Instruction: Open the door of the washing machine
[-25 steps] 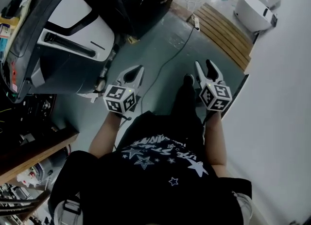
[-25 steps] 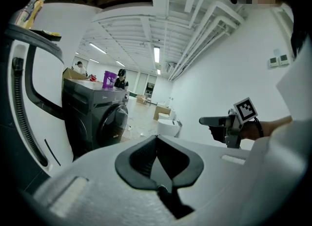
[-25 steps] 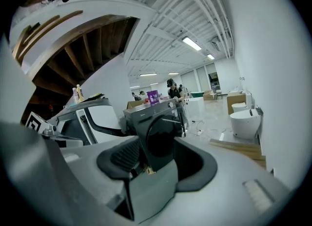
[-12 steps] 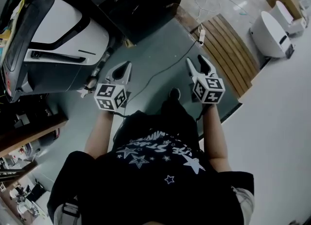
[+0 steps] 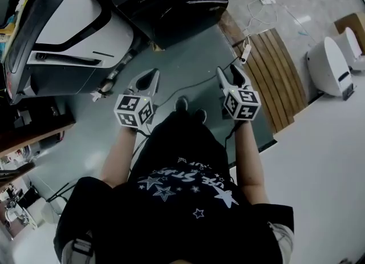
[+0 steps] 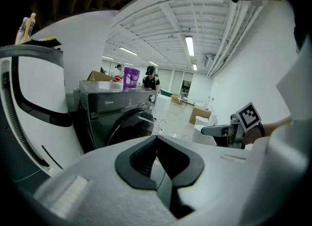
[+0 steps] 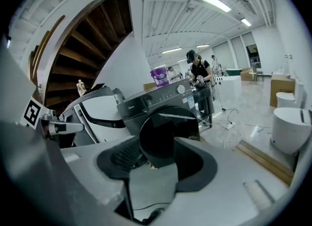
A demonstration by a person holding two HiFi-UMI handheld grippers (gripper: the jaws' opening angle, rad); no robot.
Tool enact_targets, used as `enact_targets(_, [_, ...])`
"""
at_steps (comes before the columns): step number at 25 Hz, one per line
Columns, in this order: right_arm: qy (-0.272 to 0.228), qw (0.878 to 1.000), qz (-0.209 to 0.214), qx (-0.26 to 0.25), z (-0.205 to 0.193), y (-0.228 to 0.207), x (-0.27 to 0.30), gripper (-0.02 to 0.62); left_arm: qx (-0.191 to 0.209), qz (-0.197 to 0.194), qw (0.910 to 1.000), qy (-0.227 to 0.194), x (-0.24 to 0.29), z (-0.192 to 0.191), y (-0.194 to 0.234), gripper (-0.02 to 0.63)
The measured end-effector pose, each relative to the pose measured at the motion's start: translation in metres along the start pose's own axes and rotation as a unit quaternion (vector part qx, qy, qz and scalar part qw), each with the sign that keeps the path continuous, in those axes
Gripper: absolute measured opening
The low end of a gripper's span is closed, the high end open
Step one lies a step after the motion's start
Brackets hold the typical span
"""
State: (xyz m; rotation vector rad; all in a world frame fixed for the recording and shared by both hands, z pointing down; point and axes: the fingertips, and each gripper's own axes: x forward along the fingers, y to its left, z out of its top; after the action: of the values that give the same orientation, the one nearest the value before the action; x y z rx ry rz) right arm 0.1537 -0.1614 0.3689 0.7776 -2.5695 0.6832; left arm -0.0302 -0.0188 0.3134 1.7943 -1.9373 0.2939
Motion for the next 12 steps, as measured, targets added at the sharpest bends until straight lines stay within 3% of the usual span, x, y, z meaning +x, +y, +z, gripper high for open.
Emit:
enact_targets(6, [0.023, 1.0, -0.004, -0.01, 0.006, -0.01, 0.042, 0.221, -0.013, 0.003, 0.9999, 0.003, 0.045, 0.005, 0.025, 0.011])
enact_targets(12, [0.048, 0.998, -0.015, -0.042, 0.038, -0.035, 0.107, 0.222, -0.021, 0.006, 0.9997, 0.005, 0.107, 0.023, 0.068, 0.011])
